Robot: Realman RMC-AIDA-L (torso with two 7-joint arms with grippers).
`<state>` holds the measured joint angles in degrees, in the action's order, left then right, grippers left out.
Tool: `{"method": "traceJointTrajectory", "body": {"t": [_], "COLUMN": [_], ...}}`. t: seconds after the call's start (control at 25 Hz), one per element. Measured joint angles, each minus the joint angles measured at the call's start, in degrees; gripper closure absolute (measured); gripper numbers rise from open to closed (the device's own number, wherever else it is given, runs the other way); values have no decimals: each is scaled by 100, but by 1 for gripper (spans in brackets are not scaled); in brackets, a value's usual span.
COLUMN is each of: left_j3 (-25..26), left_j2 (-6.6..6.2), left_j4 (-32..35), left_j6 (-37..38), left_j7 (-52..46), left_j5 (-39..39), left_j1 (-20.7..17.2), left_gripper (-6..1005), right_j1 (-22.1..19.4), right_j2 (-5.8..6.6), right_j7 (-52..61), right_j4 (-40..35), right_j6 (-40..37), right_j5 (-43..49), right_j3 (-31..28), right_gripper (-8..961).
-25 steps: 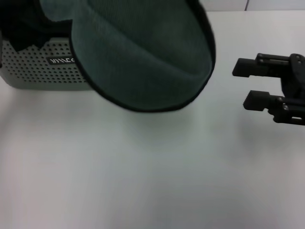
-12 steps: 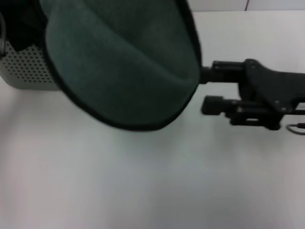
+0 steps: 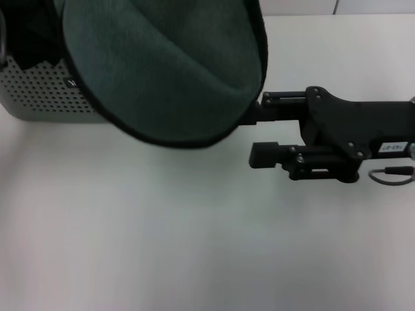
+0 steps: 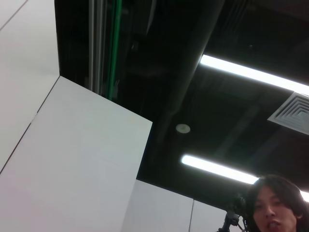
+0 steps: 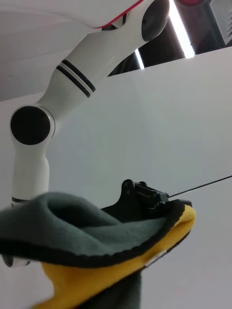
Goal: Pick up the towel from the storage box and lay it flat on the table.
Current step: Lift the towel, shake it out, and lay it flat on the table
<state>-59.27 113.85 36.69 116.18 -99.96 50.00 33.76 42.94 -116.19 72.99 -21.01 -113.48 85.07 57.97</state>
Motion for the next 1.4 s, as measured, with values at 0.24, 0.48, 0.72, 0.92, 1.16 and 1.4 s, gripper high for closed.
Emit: {"method": "traceJointTrajectory", "body": {"t": [0.24,0.48,0.72,0.92,1.16,1.4], "left_j3": [-3,-6,-6,-6,-6,23], "left_j2": [-3,-4,0,3,5,-8], "left_j4": [-22,-66,-80,-123,-132,-273], "left_j6": [-19,-26,-26,-26,-26,-54], "left_j7": [41,71,90,113,115,183], "left_j5": [0,5,47,50,39,41], "left_j1": [0,6,8,25,34,13], "left_gripper": [945,943,941,939,937,935], "right_j1": [176,326,325,329,327,191], "right_j2": [0,0,0,0,0,0], "right_j7": [-99,-135,-142,-141,-119,-142], "right_j4": [169,307,301,309,313,285], "right_j6": [69,60,69,100,187,291], "right_j5": [-3,-315,-513,-581,-584,-697], "right_j3": [89,579,635,663,671,615], "right_gripper": [382,390,441,483,609,822]}}
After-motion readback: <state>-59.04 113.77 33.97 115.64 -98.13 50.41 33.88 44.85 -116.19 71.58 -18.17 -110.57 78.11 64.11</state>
